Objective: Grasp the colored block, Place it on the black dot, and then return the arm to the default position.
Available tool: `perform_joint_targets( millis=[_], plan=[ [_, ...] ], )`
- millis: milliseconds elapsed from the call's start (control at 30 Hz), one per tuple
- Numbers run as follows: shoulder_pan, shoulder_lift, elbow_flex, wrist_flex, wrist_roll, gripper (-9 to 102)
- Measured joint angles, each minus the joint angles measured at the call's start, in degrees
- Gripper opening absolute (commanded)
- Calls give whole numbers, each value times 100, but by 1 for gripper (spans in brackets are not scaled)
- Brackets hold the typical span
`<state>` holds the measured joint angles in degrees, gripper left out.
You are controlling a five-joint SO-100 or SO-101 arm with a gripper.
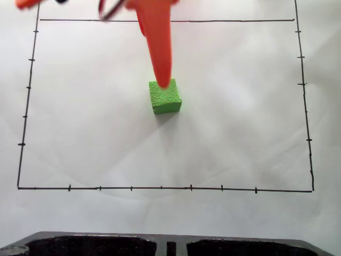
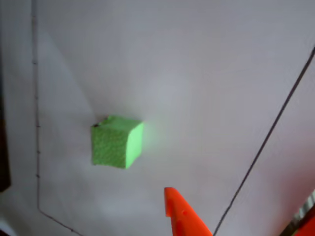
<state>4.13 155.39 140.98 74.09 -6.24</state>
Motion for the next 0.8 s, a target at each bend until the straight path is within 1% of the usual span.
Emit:
perform_joint_targets(
  millis=[200,300,333,400,433,567,800],
  plan=[
    [272,1670,791,167,-316,29],
    [272,2127,993,220,-492,22],
    [281,2241,1081,220,-554,18],
    [352,2514,1266,220,-650,5],
    [387,2689,1397,220,-686,0],
    [413,3103,1731,167,-677,0],
    [369,3120,2435,-545,-255,0]
  ],
)
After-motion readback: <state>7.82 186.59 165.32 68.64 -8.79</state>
